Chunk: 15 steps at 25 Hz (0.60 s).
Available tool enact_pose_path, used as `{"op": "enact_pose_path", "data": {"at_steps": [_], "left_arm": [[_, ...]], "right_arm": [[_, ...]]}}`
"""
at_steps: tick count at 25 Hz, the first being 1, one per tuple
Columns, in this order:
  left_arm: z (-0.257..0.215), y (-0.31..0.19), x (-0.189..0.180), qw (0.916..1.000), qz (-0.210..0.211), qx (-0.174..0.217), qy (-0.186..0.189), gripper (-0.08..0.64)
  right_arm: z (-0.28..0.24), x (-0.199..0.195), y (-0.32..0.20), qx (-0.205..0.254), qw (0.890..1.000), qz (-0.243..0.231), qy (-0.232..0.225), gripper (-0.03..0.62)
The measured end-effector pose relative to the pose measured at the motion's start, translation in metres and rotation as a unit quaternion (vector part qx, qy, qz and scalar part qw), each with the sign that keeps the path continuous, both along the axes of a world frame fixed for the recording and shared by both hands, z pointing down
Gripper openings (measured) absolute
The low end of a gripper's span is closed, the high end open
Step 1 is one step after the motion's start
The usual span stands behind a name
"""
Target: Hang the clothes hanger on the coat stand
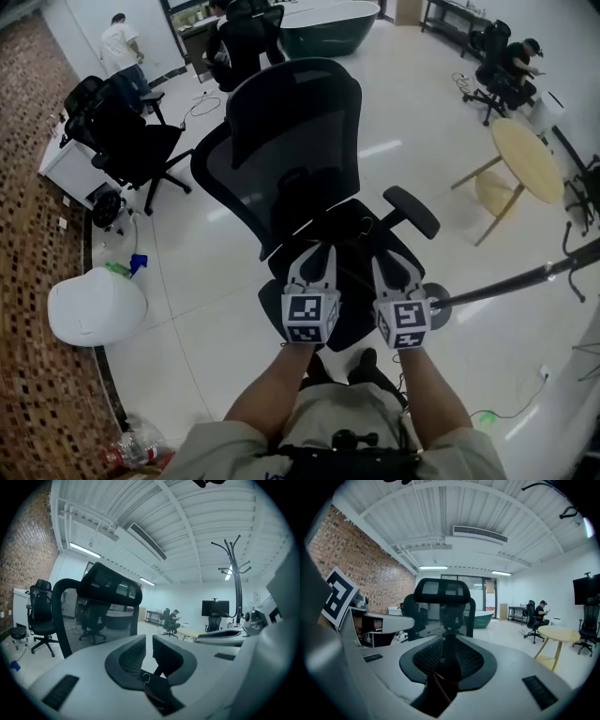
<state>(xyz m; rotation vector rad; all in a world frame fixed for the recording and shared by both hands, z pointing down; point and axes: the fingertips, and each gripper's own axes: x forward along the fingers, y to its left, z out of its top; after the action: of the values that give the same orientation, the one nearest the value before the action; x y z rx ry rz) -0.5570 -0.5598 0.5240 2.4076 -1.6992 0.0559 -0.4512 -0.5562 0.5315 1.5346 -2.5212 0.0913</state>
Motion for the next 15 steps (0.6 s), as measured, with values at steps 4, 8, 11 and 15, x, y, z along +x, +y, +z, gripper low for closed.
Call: {"op": "enact_pose_path", "data": {"at_steps": [4, 8, 11, 15], "left_arm": [[0.023, -0.044, -0.006, 1.0000, 0.005, -0.002, 0.005, 0.031], [0.066, -0.085, -0.002, 0.9997, 0.015, -0.018, -0.001, 0.031], [0.103, -0.123, 0.005, 0.9995, 0.009, -0.032, -0.002, 0.032], [0.151, -0.171, 0.021, 0.9989, 0.001, -0.047, 0.004, 0.031]], "right_arm": [[0.041, -0.012, -0.039, -0.026, 0.999, -0.012, 0.019, 0.097], [0.093, -0.018, -0.082, -0.042, 0.998, -0.019, 0.031, 0.097], [0.138, -0.011, -0.119, -0.062, 0.997, -0.030, 0.043, 0.098], [0.198, -0.003, -0.164, -0.091, 0.992, -0.052, 0.068, 0.110]]}}
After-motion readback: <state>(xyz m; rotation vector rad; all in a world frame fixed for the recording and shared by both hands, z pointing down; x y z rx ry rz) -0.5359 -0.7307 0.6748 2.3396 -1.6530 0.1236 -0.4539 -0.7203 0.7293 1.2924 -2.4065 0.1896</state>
